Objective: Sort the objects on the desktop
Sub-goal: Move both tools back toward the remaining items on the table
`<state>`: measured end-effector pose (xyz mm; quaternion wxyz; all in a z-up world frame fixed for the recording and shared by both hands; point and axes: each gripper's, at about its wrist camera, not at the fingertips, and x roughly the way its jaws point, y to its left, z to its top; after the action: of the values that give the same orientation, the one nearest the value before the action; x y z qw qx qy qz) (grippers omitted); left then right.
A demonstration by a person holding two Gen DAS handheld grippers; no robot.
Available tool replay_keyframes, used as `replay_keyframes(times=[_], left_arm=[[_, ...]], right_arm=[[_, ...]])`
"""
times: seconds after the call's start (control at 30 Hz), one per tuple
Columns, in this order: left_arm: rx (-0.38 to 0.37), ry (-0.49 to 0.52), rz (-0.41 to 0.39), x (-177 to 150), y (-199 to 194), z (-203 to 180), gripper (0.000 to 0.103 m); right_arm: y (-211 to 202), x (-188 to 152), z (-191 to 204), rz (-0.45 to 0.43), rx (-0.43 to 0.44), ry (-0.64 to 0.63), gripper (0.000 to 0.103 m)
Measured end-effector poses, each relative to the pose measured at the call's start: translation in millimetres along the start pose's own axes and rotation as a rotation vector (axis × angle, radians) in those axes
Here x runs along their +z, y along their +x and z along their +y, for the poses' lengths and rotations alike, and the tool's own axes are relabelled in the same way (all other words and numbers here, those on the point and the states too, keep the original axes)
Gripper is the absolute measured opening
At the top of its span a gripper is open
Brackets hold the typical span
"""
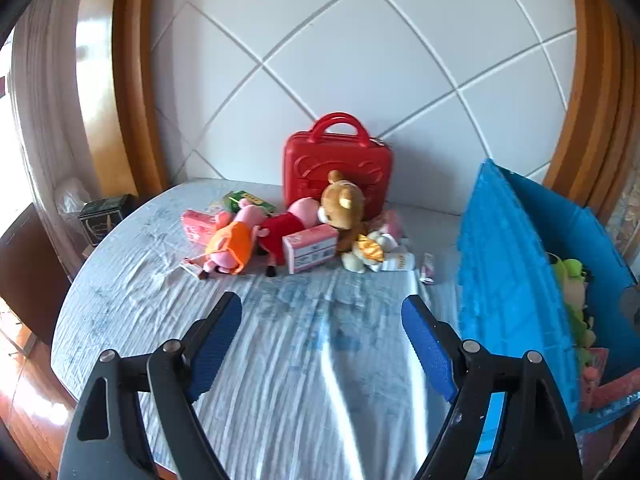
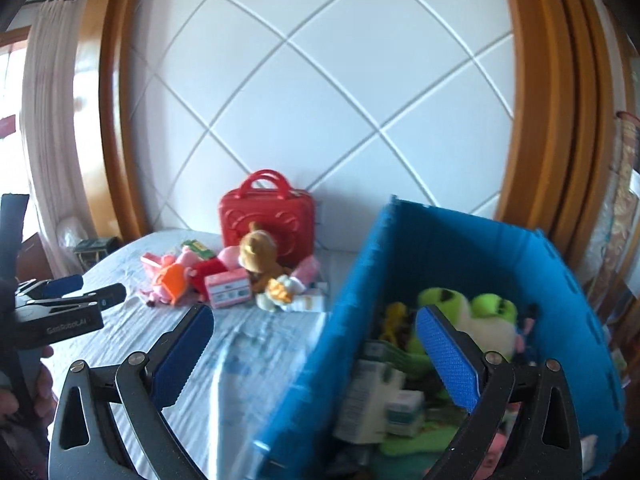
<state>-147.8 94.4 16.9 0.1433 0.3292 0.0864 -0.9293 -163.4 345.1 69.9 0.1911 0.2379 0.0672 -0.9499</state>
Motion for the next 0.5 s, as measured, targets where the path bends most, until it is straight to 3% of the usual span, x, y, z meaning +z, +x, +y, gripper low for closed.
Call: replay_keyframes(times=[0.23,0.37,0.5], left_arm=[[0.123,0.053,0.014,22,68,136,0.082],[0.173,0.074,0.12,29,122,196,0.082],[0.14,0.047,0.265,26,178,240,0.082]], right_arm=[[72,14,94,0.072,0.002,0.062,0.103],[130,7,124,0.198,0.006,0.104,0.103],[185,-4,130,0.314,-0.04,0.133,0.103]])
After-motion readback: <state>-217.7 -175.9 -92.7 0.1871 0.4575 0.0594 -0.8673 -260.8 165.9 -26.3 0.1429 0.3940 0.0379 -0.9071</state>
